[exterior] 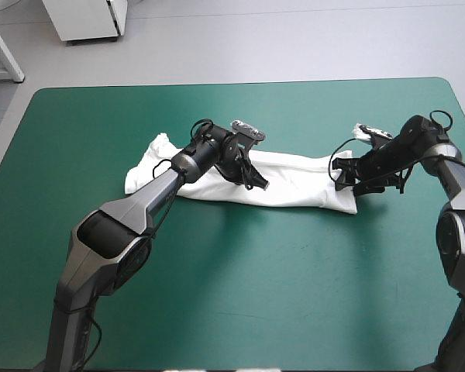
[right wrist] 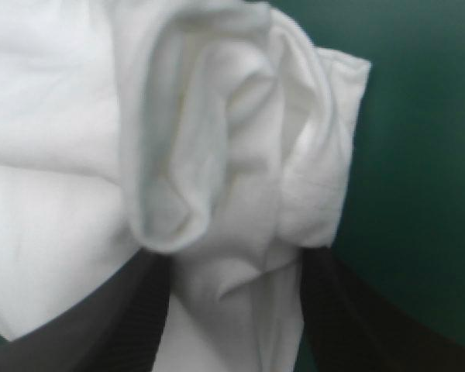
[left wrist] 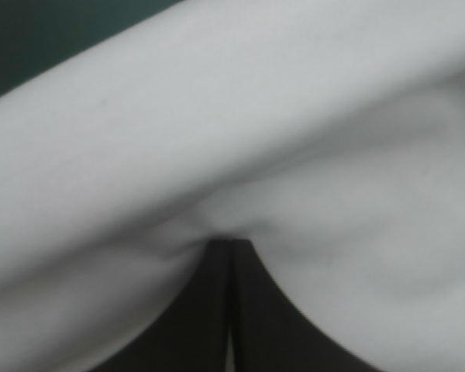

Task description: Fold the cloth

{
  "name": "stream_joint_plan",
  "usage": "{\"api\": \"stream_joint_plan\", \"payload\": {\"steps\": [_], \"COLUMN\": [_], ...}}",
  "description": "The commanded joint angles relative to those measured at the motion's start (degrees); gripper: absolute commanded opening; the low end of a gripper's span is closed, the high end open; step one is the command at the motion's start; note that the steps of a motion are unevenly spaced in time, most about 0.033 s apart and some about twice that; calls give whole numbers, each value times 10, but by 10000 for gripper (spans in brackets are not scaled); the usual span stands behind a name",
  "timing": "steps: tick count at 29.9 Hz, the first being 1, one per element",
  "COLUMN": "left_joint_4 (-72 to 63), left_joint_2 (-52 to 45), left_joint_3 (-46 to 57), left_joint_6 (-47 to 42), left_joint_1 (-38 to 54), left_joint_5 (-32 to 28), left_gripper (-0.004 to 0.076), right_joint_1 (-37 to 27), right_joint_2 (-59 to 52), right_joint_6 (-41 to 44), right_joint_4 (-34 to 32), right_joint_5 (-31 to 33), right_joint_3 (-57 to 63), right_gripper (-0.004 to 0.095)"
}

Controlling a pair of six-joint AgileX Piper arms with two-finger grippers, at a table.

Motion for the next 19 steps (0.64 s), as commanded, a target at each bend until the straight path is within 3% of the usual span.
{"api": "stream_joint_plan", "payload": {"steps": [1, 5, 7, 9, 11, 15, 19], "left_joint_4": [-16, -16, -16, -16, -16, -16, -16], "left_joint_2": [-22, -22, -22, -22, -22, -22, -22], "left_joint_3": [-10, -10, -10, -10, -10, -10, -10], "left_joint_6": [-1, -1, -1, -1, 1, 1, 2], "left_joint_1": [-2, -2, -2, -2, -2, -2, -2], "left_joint_5": [3, 2, 3, 4, 4, 3, 3], "left_gripper": [-22, -22, -22, -22, -22, -22, -22], "right_joint_1": [16, 38, 49, 56, 60, 60, 60], "right_joint_2": [-13, 2, 9, 14, 16, 16, 2], "right_joint_6": [-2, -2, 23, 49, 61, 66, 44], "right_joint_4": [8, 6, -13, -49, -75, -76, -36], "right_joint_5": [-4, -6, -8, -10, -9, -1, 0], "right_joint_3": [-5, -5, -5, -5, -5, -6, -9], "right_gripper": [500, 491, 418, 248, -12, -17, -17]}}
